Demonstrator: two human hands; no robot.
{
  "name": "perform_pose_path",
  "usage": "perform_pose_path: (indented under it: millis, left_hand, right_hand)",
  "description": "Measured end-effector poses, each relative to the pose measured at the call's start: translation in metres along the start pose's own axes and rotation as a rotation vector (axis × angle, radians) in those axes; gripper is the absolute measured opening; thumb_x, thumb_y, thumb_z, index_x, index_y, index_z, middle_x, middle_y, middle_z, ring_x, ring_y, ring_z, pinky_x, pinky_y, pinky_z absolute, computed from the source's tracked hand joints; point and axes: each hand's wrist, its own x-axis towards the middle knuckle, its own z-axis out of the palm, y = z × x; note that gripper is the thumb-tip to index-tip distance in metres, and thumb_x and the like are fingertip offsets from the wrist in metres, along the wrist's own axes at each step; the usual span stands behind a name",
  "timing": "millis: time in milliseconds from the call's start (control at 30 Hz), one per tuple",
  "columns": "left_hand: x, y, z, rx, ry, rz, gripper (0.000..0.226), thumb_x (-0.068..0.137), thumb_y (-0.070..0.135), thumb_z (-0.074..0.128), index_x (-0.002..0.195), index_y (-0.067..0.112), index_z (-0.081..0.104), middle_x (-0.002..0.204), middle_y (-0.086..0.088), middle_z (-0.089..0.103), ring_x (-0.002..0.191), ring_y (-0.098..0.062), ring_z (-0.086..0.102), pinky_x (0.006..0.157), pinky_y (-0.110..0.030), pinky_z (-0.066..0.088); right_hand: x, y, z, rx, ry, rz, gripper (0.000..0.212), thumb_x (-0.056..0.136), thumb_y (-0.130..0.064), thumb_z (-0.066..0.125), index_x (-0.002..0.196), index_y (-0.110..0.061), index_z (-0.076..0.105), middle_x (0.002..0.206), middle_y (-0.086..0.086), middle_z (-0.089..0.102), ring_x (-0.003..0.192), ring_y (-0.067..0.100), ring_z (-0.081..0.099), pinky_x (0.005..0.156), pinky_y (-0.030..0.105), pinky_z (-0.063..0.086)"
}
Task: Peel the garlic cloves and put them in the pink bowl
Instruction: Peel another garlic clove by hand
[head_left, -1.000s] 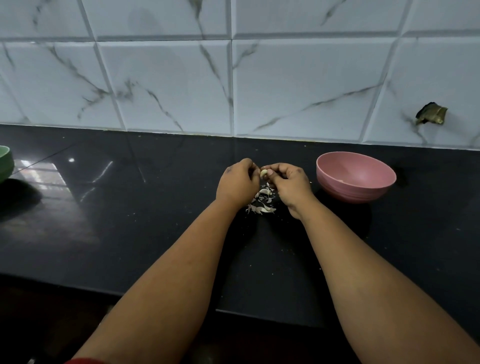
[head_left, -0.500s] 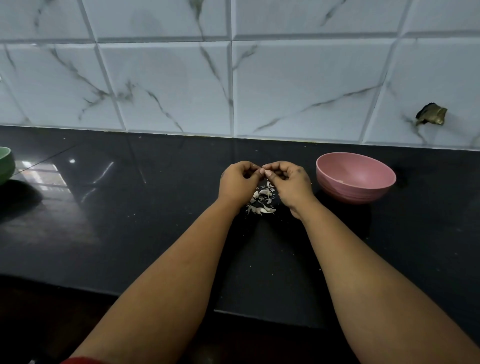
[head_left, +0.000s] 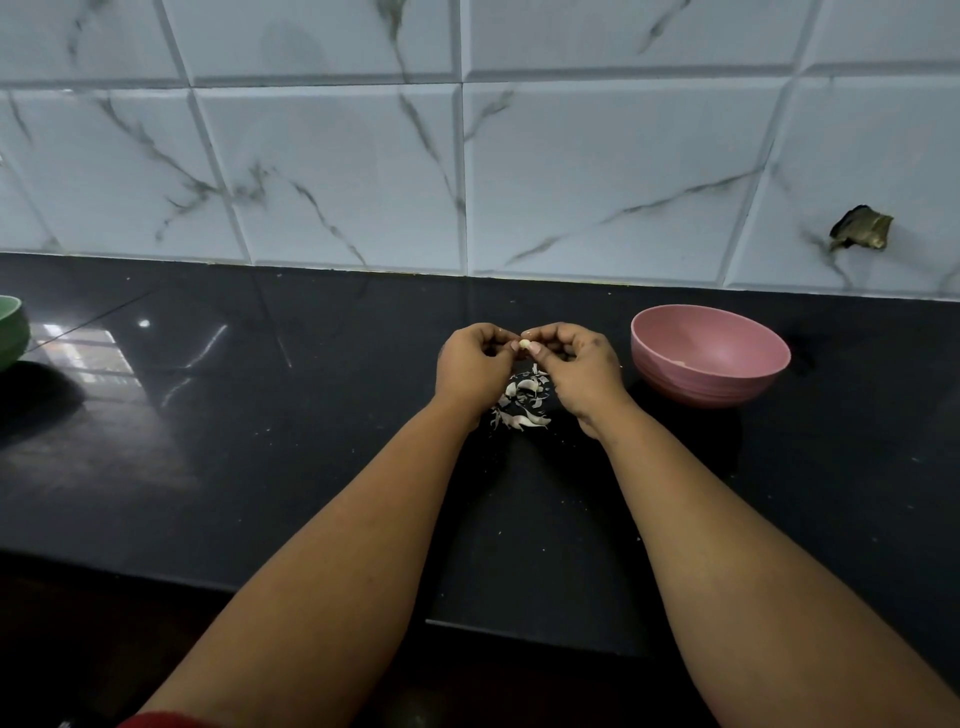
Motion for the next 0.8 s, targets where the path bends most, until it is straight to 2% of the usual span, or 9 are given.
perform_pose_path:
  millis: [233,400,500,667,800]
  left_hand:
    - [-0.0011,0.0007,-0.0006,0.023,0.0,0.011,0.009,0.09,0.01,0.065,0.088,0.017,0.071,0.075,0.011,0.07,0.07,0.001,0.065,0.074,-0.025,0.056]
    - [-0.0022,0.0023,-0.0008,0.026,-0.002,0.016,0.013,0.091,0.009,0.063,0.086,0.019,0.07,0.075,0.01,0.07,0.069,0.0,0.063,0.071,-0.022,0.053]
    - [-0.0019,0.0017,0.0001,0.017,-0.01,0.0,0.011,0.091,0.011,0.062,0.09,0.016,0.072,0.079,0.008,0.071,0.07,-0.001,0.063,0.07,-0.022,0.051]
    - [-0.0035,0.0025,0.0007,-0.067,-0.011,-0.029,0.009,0.09,0.025,0.07,0.086,0.016,0.072,0.081,0.004,0.074,0.074,-0.01,0.068,0.075,-0.029,0.057]
    - [-0.0031,0.0011,0.0002,-0.055,0.005,-0.036,0.003,0.088,0.017,0.072,0.085,0.017,0.072,0.076,0.004,0.072,0.068,-0.006,0.063,0.071,-0.027,0.056]
  right_hand:
    - [0.0004,0.0011,0.0017,0.048,-0.003,0.059,0.017,0.09,-0.004,0.063,0.089,-0.019,0.07,0.093,0.004,0.074,0.094,0.016,0.069,0.085,0.023,0.054]
    - [0.0019,0.0018,0.0023,0.136,0.005,0.111,0.015,0.093,-0.002,0.059,0.093,-0.013,0.07,0.093,0.009,0.074,0.092,0.018,0.069,0.086,0.026,0.055]
    - [0.0015,0.002,0.0026,0.163,0.01,0.136,0.017,0.094,-0.004,0.058,0.09,-0.016,0.07,0.094,0.011,0.073,0.09,0.018,0.069,0.085,0.028,0.055]
    - [0.0009,0.0004,0.0021,0.152,0.024,0.122,0.014,0.093,-0.003,0.059,0.093,-0.012,0.07,0.097,0.012,0.072,0.084,0.01,0.066,0.076,0.018,0.052]
    - [-0.0002,0.0001,0.0028,0.14,0.006,0.126,0.013,0.092,-0.003,0.061,0.093,-0.012,0.07,0.096,0.012,0.072,0.083,0.01,0.065,0.075,0.016,0.052]
